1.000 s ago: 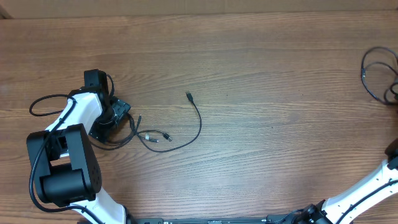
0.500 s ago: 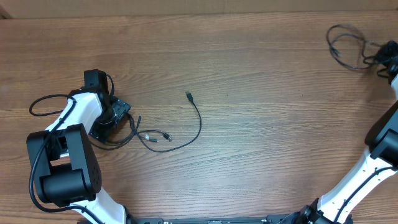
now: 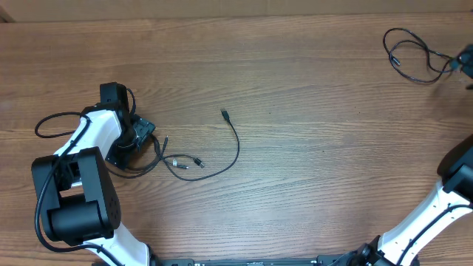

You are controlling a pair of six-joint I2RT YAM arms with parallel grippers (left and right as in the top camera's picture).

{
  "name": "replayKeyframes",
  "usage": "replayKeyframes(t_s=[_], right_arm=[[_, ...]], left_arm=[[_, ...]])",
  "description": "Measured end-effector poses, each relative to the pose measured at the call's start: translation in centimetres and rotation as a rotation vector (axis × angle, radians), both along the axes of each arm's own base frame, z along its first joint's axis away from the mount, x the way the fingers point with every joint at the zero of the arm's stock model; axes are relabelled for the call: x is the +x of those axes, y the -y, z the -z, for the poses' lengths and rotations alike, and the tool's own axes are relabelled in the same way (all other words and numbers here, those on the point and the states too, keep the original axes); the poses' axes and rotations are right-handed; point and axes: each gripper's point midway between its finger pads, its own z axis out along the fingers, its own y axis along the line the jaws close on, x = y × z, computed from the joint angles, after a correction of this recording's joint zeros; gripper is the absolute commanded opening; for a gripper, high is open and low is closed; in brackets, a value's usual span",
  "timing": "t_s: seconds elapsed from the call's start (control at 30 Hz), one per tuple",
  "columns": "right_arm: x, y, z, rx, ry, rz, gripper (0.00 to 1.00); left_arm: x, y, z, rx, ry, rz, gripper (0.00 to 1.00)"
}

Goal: Untangle cables
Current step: 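Drop the black cable at the far right edge with the right gripper, then bring both grippers toward the remaining cable tangle at left center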

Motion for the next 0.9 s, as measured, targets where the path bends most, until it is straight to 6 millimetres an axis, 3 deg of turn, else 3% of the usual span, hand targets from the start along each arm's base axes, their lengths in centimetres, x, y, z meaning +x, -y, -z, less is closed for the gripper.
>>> replayKeyframes(t_s=[0.07, 0.2, 0.37, 0.47, 0.6, 0.7, 0.8, 0.9], right_arm=[[0.4, -3.4, -1.7, 0.067, 0.018, -0.071, 1.0], [1.0, -12.3, -3.8, 0.214, 0.008, -0.24, 1.0], [-0.2, -23.4, -3.4, 0.362, -0.126, -0.425, 1.0], [-1.0, -27.5, -3.2, 0.402, -0.183, -0.496, 1.0], [-2.3, -31.4, -3.0, 0.432, -0.252, -0.561, 1.0], [-3.3, -33.5, -2.9, 0.447, -0.297, -0.598, 1.0], [-4.4, -35.1, -2.8, 0.464, -0.345, -0.621, 1.0], [-5.0, -36.4, -2.8, 0.467, -0.372, -0.645, 1.0]], left_arm=[[0.0, 0.0, 0.0, 0.0, 0.0, 0.0, 0.99], [0.0, 0.0, 0.0, 0.002, 0.001, 0.0, 1.0], [0.4, -0.3, -0.1, 0.026, 0.016, 0.002, 0.99], [0.6, -0.4, -0.1, 0.032, 0.022, 0.001, 0.99], [1.1, -0.4, -0.2, 0.032, 0.038, 0.034, 1.0], [3.0, 0.6, -0.8, -0.034, 0.094, 0.144, 0.99], [5.2, 2.8, -1.6, -0.162, 0.158, 0.274, 1.0], [6.1, 5.6, -3.2, -0.283, 0.188, 0.402, 1.0]])
